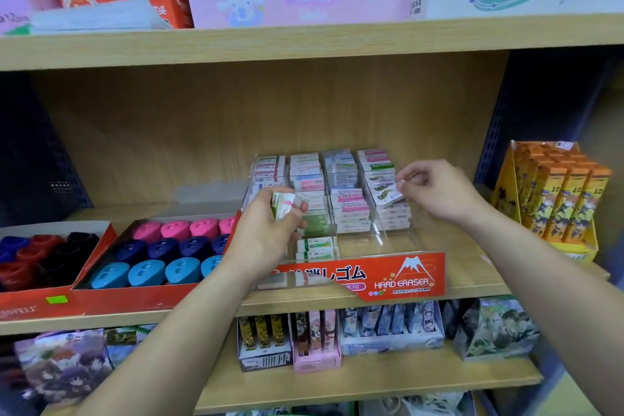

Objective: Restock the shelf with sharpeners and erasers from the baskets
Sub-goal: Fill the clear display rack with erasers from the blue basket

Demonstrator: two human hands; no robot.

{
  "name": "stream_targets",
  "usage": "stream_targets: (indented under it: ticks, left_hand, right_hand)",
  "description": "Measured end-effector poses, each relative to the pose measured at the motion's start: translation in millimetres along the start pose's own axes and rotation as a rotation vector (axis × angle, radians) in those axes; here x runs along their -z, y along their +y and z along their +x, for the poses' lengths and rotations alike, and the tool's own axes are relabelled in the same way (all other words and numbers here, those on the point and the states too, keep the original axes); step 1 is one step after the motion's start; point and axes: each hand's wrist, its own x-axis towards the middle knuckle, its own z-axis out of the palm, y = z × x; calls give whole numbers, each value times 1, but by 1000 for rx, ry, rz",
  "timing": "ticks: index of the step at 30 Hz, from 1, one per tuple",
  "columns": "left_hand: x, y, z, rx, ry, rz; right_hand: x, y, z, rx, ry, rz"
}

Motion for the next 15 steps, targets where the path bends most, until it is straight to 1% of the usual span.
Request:
stream_targets:
  ticks: [2,4,9,11,13,15]
  left_hand:
    - [0,-2,1,1,15,45]
    - [0,-3,1,1,21,82]
    - [-1,0,-1,-22,33,75]
    - [-1,0,-1,-32,43,74]
    - [-1,1,-1,-36,45,48]
    - [-1,3,-3,-42,44,10]
  right_hand:
    - [-4,1,1,53,26,-83]
    - [-8,4,2,74,41,-113]
    - [-17,13,3,119,44,-215]
    - [-18,11,1,100,51,-214]
    - [-18,5,-1,95,120,-241]
    - [-19,-7,-7,154,211,-242]
